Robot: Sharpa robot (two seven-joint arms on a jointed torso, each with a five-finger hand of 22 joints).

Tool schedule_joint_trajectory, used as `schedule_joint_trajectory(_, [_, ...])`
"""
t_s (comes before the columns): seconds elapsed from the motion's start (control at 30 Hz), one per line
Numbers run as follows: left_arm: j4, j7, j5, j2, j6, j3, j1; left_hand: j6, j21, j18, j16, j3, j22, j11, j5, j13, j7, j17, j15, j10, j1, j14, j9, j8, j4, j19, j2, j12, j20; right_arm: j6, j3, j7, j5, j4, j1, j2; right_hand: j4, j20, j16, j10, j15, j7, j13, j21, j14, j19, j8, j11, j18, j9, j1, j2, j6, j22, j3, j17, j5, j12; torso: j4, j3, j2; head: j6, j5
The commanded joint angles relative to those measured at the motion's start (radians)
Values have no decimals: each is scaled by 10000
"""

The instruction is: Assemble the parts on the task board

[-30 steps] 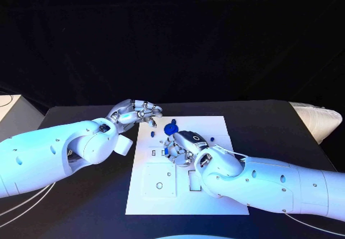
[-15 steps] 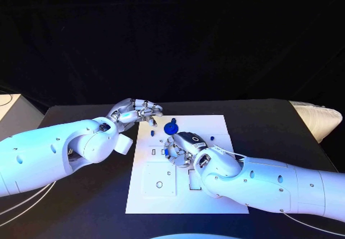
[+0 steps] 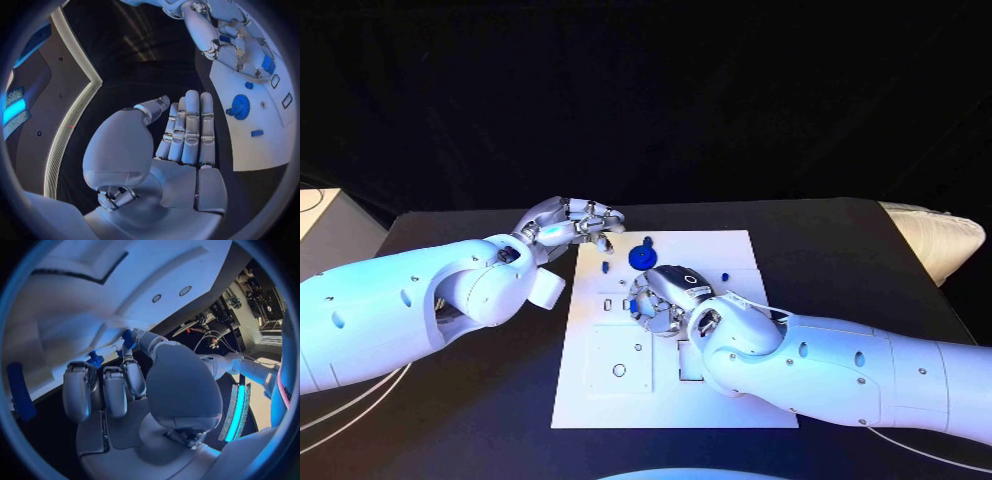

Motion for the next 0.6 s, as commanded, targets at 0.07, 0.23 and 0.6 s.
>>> schedule_joint_trajectory(0.07, [2, 47, -71, 31, 201, 3, 1, -83, -58, 54, -1, -13, -10, -11, 11, 15, 3, 11, 24, -56, -66, -69, 10, -66, 46, -11, -56, 45, 58, 64, 0, -31, -136, -51, -19, 34, -3, -60, -62, 47, -41, 8, 620, 41, 798, 221, 41, 0, -138, 146, -122, -61, 30, 1661, 4, 1562, -17, 22, -3, -3, 2, 1, -8])
schedule_joint_trajectory(0.23, [-7, 42, -79, 32, 216, 2, 1, -83, -58, 54, -1, -13, -10, -11, 11, 15, 3, 11, 24, -56, -66, -69, 10, -66, 46, -11, -56, 45, 58, 31, 0, -70, -137, -95, -33, 60, 12, -59, -61, 44, -39, 14, 618, 28, 798, 215, 47, 5, -136, 141, -178, -98, 13, 1655, -10, 1563, -45, 18, -7, -3, 3, 0, -6])
schedule_joint_trajectory(0.6, [-74, 30, -89, 67, 256, -1, -10, -80, -71, 56, 3, -11, -25, -13, 10, 21, 0, 16, 24, -58, -78, -67, 15, -67, 61, -6, -58, 53, 61, -26, 0, -139, -199, -151, -39, 87, 64, -48, -91, -25, -20, 46, 550, -36, 787, 188, 30, 30, -122, 105, -358, -258, -108, 1624, -62, 1517, -28, -72, 0, -9, 4, -1, -44])
